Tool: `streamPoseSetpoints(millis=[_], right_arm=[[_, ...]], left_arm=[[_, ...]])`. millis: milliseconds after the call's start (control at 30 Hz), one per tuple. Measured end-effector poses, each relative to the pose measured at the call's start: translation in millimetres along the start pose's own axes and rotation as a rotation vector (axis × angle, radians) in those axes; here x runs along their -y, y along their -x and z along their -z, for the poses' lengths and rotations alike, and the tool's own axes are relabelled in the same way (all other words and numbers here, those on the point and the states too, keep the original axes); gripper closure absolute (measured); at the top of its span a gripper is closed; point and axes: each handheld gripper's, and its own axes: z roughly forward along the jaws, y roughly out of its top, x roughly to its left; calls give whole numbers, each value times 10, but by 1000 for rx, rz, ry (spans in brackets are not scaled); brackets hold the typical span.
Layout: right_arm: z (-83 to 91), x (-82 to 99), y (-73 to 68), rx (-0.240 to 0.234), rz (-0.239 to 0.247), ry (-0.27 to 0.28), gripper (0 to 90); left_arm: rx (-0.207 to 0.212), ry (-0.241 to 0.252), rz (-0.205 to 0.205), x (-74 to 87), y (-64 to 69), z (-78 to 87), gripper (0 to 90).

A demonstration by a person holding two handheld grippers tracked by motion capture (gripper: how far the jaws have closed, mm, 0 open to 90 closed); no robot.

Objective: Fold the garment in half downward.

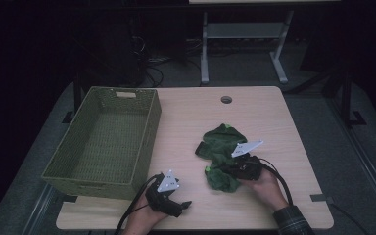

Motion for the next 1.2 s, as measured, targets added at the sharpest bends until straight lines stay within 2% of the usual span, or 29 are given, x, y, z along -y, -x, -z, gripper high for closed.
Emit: streamPoseSetpoints(millis=[67, 167, 367, 433, 567, 667, 767, 967, 1200], right_arm=[[70, -30, -11, 5, 15, 26, 869], [167, -64, -18, 1, 5, 61, 817], [298, -134, 2, 18, 10, 88, 709], [326, -139, 15, 23, 10, 97, 690], [380, -181, 66, 44, 10, 87, 666], [427, -216, 126, 54, 6, 112, 654], [443, -236, 152, 62, 1, 105, 645], [539, -302, 273, 107, 5, 123, 610], [599, -323, 427, 135, -30, 144, 576]], left_arm=[[3, -19, 13, -34, -17, 7, 138], [3, -13, 20, -84, -44, 38, 138], [9, 8, 31, -212, -115, 71, 141], [5, 12, 22, -257, -145, 74, 143], [12, 20, 21, -364, -211, 53, 163], [10, 23, 10, -463, -267, 37, 168], [11, 28, -3, -535, -300, 28, 190], [8, 48, -22, -714, -377, -13, 231], [-3, 67, -26, -913, -490, -96, 313]])
